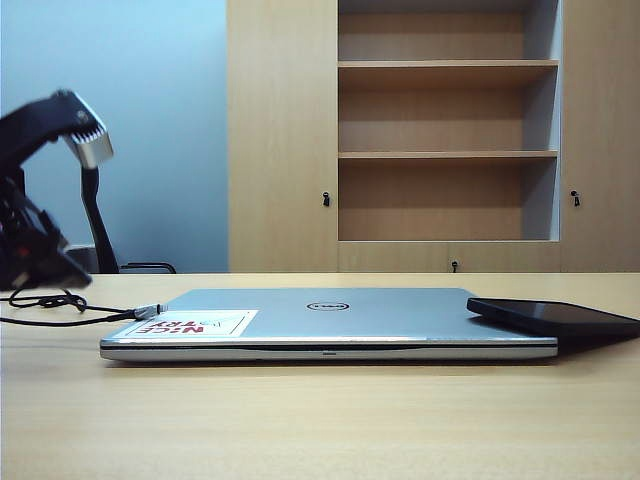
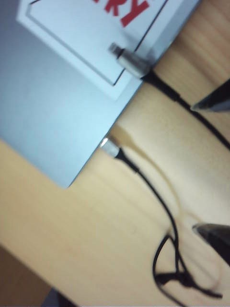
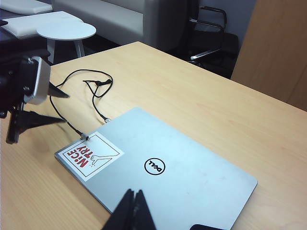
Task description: Pick up the charging cable and the phone, plug the charging cable into the charging port on the phone, and finally place them back on the table.
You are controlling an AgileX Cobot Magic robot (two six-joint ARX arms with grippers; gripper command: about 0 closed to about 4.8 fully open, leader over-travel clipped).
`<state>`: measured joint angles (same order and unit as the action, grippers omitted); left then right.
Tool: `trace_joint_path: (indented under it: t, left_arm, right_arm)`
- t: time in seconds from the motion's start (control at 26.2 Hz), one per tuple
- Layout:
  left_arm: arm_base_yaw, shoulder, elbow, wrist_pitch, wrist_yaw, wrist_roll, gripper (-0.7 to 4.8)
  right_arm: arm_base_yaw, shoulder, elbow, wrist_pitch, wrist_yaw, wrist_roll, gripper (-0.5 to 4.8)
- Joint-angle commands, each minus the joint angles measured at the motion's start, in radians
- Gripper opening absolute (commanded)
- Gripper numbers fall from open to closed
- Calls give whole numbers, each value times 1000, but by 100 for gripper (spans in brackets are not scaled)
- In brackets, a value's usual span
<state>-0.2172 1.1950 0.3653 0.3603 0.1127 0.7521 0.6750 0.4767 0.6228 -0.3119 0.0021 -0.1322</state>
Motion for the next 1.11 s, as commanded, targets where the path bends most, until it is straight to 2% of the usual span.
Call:
trace_joint_path:
  t: [0.04, 0.23, 0.46, 1.11]
  left_arm:
    - [0, 39, 2, 42, 4, 3, 291]
    - [-4, 80, 2, 89, 4, 3, 291]
    - [-65, 138, 2, 125, 4, 3, 291]
    - [-62, 270, 2, 312, 4, 22, 291]
  right_arm:
    - [0, -3, 5, 24, -2, -3, -2]
    - [0, -3, 5, 25, -2, -3, -2]
    - [0, -3, 5, 27, -1, -3, -2]
    - [-2, -3, 5, 62, -1, -2, -2]
